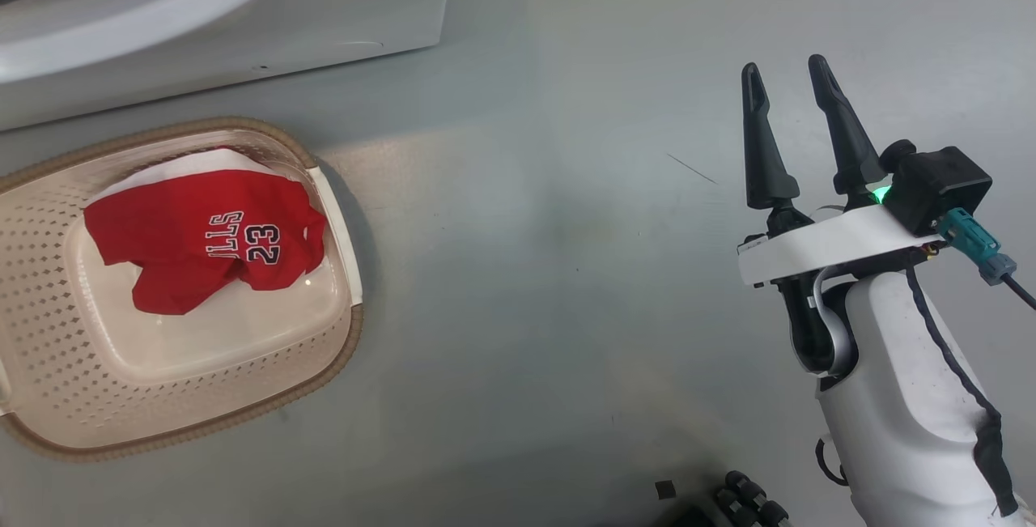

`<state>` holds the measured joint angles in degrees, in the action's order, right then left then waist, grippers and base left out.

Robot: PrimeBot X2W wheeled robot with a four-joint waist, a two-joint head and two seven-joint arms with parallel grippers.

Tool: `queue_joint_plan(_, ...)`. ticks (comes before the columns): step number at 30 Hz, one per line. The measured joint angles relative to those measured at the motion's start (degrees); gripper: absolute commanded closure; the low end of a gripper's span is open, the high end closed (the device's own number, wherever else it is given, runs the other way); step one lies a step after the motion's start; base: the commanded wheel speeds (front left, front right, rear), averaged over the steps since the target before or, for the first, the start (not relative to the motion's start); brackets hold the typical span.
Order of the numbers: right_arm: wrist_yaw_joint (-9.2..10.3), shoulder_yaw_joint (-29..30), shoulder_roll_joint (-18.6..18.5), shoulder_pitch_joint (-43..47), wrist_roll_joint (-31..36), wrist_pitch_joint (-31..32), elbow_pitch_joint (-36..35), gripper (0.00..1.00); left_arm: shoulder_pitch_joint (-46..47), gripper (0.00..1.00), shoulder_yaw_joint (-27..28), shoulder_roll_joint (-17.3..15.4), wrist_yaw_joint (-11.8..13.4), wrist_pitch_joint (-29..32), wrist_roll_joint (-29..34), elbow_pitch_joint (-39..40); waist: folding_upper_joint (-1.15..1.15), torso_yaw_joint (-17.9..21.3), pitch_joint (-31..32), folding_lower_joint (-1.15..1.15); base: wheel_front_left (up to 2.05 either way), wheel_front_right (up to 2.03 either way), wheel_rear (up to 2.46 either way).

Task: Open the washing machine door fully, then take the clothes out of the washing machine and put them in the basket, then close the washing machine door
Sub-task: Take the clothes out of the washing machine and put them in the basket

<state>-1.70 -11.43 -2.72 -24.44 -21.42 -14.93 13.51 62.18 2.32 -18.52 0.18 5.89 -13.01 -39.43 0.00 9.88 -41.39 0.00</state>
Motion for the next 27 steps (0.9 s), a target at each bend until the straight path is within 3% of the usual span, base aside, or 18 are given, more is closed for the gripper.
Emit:
queue_joint_plan(15,-0.25,1.2,-0.04,0.76,1.02,0.0,2.0,0.0,-8.01,1.0,-0.78,5.01,-2.59,-11.85,-1.67,-1.31,0.0,-1.89,6.36,0.0,0.0,0.0,0.0)
queue_joint_plan(27,-0.67,2.58,-0.04,4.14,2.11,0.0,3.67,0.0,-19.71,1.0,-1.97,8.48,-4.09,-18.61,-2.3,-3.99,0.0,-3.41,12.99,0.0,0.0,0.0,0.0)
